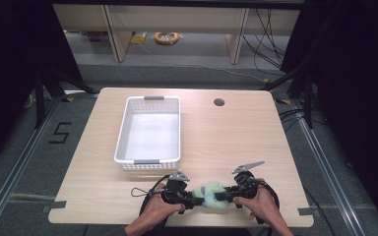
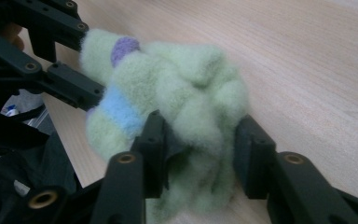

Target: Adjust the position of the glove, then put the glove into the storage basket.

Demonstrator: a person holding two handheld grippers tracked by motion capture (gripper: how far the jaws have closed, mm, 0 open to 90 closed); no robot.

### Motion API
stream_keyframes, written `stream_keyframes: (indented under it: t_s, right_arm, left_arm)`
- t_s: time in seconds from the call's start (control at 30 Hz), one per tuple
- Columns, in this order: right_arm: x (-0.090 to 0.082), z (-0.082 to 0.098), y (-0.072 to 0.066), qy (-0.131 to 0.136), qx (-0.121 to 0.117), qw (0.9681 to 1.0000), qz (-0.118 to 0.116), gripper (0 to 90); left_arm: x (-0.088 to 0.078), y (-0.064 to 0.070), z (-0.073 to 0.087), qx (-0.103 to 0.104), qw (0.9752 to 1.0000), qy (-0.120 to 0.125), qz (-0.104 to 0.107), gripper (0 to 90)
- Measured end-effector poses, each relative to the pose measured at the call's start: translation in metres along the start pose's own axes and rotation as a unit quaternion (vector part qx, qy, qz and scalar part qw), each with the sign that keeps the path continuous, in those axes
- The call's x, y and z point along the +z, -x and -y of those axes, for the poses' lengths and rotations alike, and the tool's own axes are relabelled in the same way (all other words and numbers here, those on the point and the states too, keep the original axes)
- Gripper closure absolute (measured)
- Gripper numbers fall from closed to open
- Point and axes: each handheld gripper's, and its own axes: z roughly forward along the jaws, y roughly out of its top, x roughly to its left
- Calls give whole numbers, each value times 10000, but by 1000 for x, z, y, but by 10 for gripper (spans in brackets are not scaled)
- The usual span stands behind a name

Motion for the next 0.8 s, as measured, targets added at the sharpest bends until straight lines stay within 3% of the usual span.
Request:
stream_keyframes:
  t_s: [0.07, 0.2, 0.33, 0.77, 0.8]
  right_arm:
    - [-2, 0, -4, -19, -102, 9999, 124, 657]
    - [-1, 0, -7, 13, -135, 9999, 91, 664]
    - [-3, 1, -8, 35, -227, 9995, 212, 666]
    - [-4, 1, -11, 29, -229, 9995, 197, 666]
    - [-4, 1, -11, 40, -258, 9995, 189, 666]
  left_arm:
    - [0, 0, 0, 63, 10000, 24, 68, 676]
    - [-1, 2, 0, 88, 9999, 76, 42, 688]
    - [-2, 1, -1, 148, 9999, 43, 71, 696]
    - [-4, 3, -2, 140, 9999, 91, 27, 702]
    - [-4, 2, -2, 167, 9998, 73, 96, 702]
